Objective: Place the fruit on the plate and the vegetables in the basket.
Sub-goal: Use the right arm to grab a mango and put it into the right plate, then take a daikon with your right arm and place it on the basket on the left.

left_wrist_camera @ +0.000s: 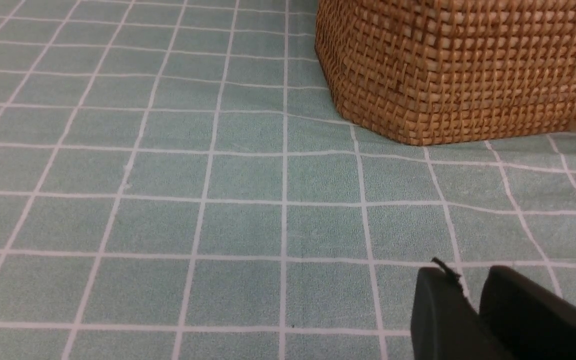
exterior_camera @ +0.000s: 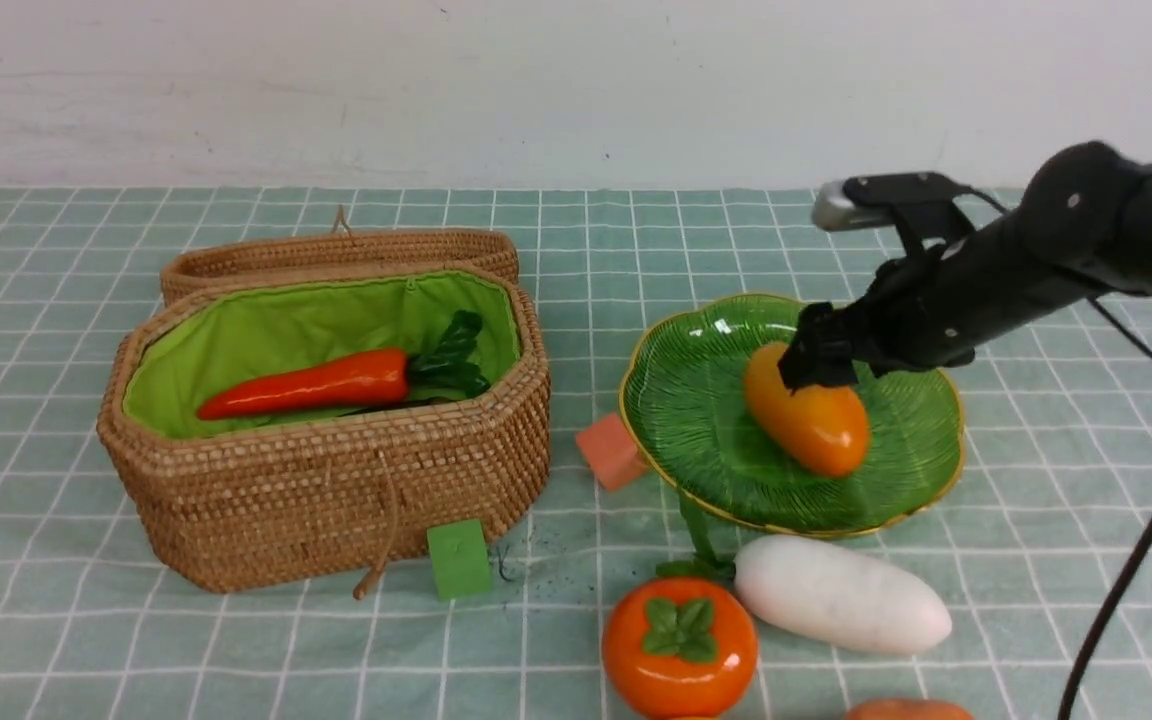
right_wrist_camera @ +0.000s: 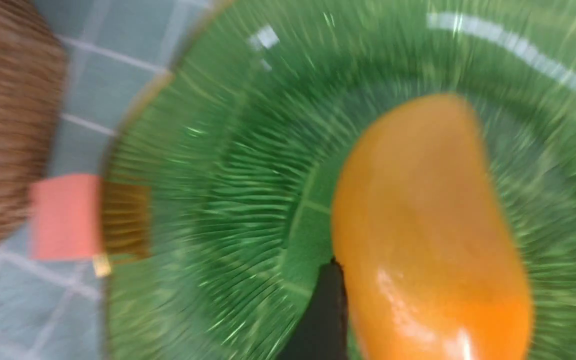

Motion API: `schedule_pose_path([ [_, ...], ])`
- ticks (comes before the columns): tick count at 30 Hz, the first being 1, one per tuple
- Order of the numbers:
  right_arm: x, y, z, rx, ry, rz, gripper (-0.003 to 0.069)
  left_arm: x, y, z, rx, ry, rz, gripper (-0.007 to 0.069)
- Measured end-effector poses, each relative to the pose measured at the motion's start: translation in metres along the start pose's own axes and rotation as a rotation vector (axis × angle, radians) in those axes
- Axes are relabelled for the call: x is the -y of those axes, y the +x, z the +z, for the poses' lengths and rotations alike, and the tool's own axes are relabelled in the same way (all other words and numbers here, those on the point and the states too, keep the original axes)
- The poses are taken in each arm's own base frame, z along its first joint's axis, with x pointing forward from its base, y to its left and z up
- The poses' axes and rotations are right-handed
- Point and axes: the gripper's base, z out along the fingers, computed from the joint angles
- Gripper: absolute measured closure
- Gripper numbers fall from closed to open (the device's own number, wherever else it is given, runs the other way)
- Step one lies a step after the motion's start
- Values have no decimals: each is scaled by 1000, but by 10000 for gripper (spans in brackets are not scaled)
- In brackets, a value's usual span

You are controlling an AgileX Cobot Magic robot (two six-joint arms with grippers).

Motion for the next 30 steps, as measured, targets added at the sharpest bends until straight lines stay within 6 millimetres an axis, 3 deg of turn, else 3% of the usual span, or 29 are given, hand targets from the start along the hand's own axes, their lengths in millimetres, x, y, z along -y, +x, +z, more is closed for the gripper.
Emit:
schedule_pose_path([
  [5, -24, 0, -54, -63, -70, -87, 27, 0, 0, 0, 0, 0, 0, 494],
  [8, -42, 22, -63, -180, -128, -187, 33, 0, 0, 0, 0, 0, 0, 491],
  [12, -51, 59, -50, -343, -159, -289, 39, 0, 0, 0, 0, 0, 0, 488],
  [17, -47, 84, -34, -430, -164, -290, 49, 0, 0, 0, 0, 0, 0, 482],
  [19, -42, 97, -17, -456, -152, -284, 57, 0, 0, 0, 0, 0, 0, 480],
  [25, -35, 109, 17, -455, -155, -289, 95, 0, 0, 0, 0, 0, 1, 474],
  [27, -35, 110, 19, -462, -162, -300, 121, 0, 0, 0, 0, 0, 2, 472],
  [30, -36, 112, 18, -479, -181, -315, 217, 0, 0, 0, 0, 0, 2, 469],
])
